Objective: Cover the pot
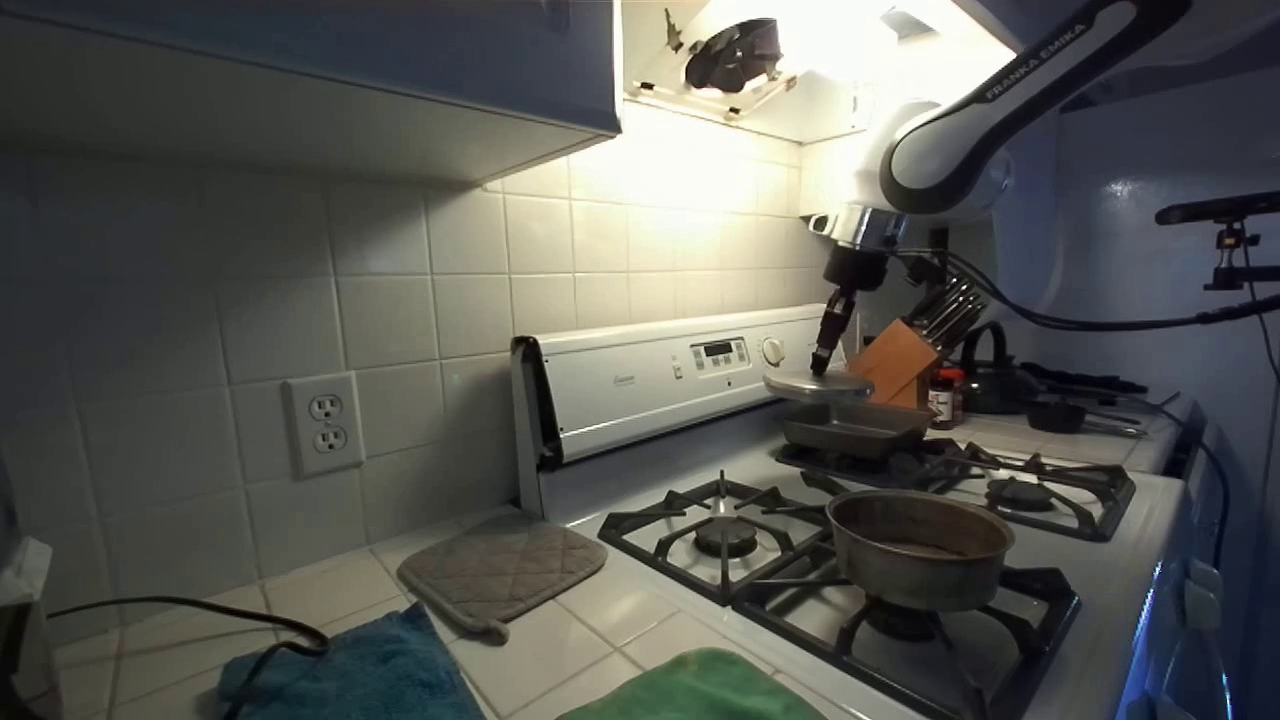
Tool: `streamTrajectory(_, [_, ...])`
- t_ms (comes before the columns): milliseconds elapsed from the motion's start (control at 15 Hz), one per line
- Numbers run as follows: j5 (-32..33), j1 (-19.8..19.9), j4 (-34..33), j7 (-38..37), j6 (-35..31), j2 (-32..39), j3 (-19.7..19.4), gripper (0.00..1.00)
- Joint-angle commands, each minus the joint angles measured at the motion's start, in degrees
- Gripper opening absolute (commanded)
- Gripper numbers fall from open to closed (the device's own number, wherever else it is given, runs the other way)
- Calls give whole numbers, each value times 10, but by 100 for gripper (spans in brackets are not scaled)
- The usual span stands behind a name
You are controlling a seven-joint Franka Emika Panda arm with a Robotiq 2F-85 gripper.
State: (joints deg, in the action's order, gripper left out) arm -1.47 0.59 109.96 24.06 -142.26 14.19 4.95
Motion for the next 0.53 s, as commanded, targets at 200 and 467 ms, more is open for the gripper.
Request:
streamTrajectory(200, [-19,8,-75,105,85,30,32,6])
streamTrajectory(467, [-26,1,-77,125,93,21,44,6])
